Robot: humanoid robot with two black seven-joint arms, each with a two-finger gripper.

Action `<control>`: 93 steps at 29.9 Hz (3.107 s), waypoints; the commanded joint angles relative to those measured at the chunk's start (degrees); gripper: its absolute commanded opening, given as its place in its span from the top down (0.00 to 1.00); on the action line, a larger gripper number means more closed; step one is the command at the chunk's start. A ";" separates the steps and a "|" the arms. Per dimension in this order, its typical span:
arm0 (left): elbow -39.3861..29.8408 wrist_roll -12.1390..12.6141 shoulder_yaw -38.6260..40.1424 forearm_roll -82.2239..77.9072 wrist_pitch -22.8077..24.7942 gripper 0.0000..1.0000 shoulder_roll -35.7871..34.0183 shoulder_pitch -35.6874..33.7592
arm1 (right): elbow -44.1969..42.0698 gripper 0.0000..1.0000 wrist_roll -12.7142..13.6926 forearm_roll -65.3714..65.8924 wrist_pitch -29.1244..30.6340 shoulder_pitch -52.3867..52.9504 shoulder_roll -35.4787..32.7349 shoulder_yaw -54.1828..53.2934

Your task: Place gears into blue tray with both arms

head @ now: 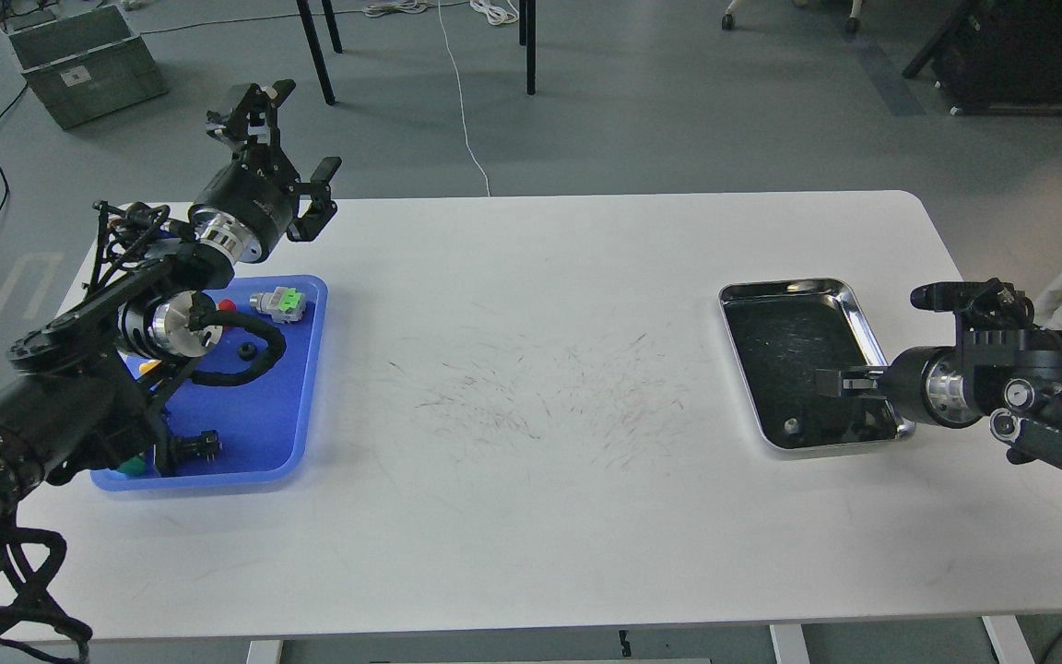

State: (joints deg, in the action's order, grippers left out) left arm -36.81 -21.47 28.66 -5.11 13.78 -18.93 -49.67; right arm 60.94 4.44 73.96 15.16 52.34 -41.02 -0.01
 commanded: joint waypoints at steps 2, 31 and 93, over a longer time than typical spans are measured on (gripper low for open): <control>0.07 0.02 -0.01 0.01 -0.07 0.02 -0.05 0.01 | -0.38 0.34 -0.04 0.13 0.05 0.04 0.50 0.19; 0.07 0.02 -0.01 -0.08 0.02 0.02 -0.32 -0.16 | -1.79 0.87 0.49 0.13 0.22 1.27 1.82 2.56; 1.13 0.02 -0.01 -0.08 0.02 0.02 -0.40 -0.43 | -18.39 0.87 -2.24 -18.42 -7.25 18.50 41.02 5.11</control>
State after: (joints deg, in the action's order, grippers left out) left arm -35.67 -21.44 28.56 -5.19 13.70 -19.28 -50.11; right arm 44.51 2.26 55.54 8.02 71.83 -0.06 5.04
